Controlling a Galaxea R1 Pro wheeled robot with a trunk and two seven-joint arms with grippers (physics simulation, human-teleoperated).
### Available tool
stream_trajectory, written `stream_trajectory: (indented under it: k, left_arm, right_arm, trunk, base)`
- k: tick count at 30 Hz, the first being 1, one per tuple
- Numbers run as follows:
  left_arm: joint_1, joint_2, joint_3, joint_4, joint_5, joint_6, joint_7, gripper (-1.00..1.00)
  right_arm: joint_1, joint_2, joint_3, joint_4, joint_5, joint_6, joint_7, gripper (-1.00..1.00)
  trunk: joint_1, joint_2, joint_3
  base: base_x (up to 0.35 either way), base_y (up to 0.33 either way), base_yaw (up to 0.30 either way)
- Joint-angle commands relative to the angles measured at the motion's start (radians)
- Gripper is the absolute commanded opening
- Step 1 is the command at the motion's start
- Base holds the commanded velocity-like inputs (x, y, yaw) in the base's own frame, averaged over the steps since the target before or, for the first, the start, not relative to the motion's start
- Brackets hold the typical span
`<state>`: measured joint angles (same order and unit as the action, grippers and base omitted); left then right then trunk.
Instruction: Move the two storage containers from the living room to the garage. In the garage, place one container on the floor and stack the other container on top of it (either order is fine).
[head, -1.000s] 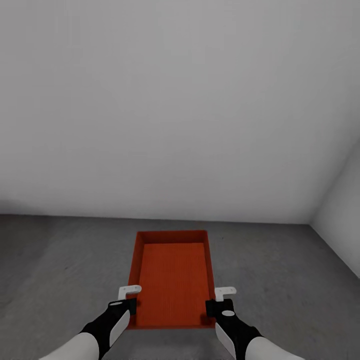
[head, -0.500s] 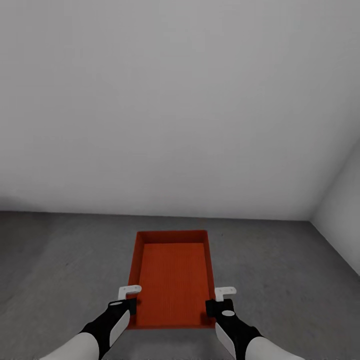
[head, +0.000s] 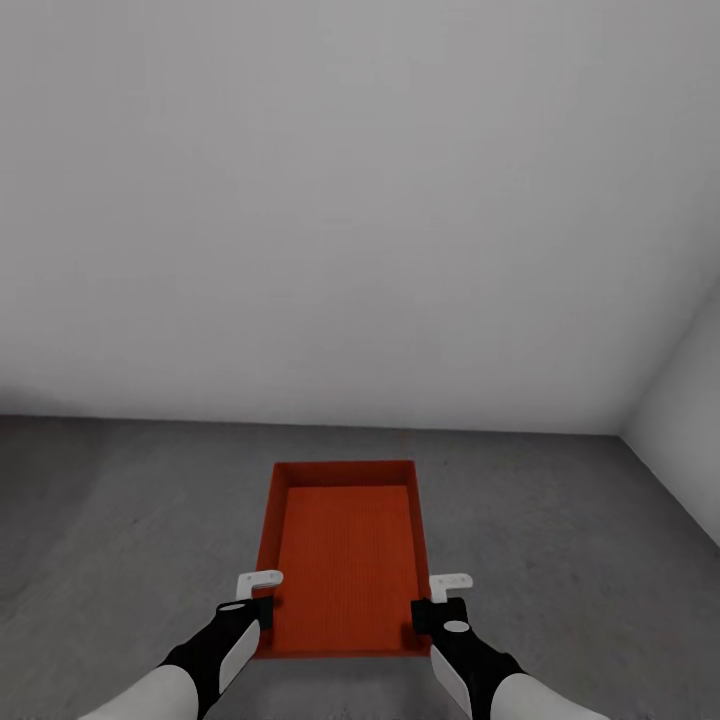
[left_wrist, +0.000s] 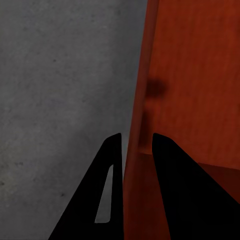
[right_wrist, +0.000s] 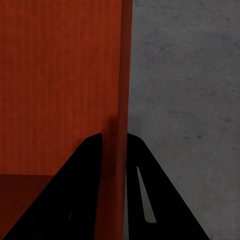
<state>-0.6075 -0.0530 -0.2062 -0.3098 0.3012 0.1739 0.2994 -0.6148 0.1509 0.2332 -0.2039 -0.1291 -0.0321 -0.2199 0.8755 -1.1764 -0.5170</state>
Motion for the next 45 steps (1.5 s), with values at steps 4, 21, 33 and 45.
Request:
stream_trajectory:
  k: [4,21,33,45]
  left_arm:
    - [0.000,0.001,0.011,-0.012,-0.010,-0.056,0.010,-1.00]
    - [-0.001,0.001,0.010,-0.012,-0.010,-0.056,0.010,-1.00]
    - [-0.001,0.001,0.010,-0.012,-0.010,-0.056,0.010,-1.00]
    - [-0.001,0.001,0.009,-0.012,-0.010,-0.056,0.010,-1.00]
  right_arm:
    - [0.000,-0.001,-0.014,0.009,-0.017,-0.005,-0.023,-1.00]
    - [0.000,-0.001,-0.014,0.009,-0.018,-0.005,-0.023,-1.00]
    - [0.000,-0.001,-0.014,0.009,-0.018,-0.005,-0.023,-1.00]
    - [0.000,-0.001,-0.014,0.009,-0.018,-0.005,-0.023,-1.00]
  trunk:
    - [0.000,-0.001,-0.007]
    - [0.000,-0.001,-0.034]
    - [0.000,-0.001,-0.053]
    - [0.000,-0.001,-0.072]
  base:
    - [0.000,0.000,0.000]
    - [0.000,0.000,0.000]
    - [0.000,0.000,0.000]
    - [0.000,0.000,0.000]
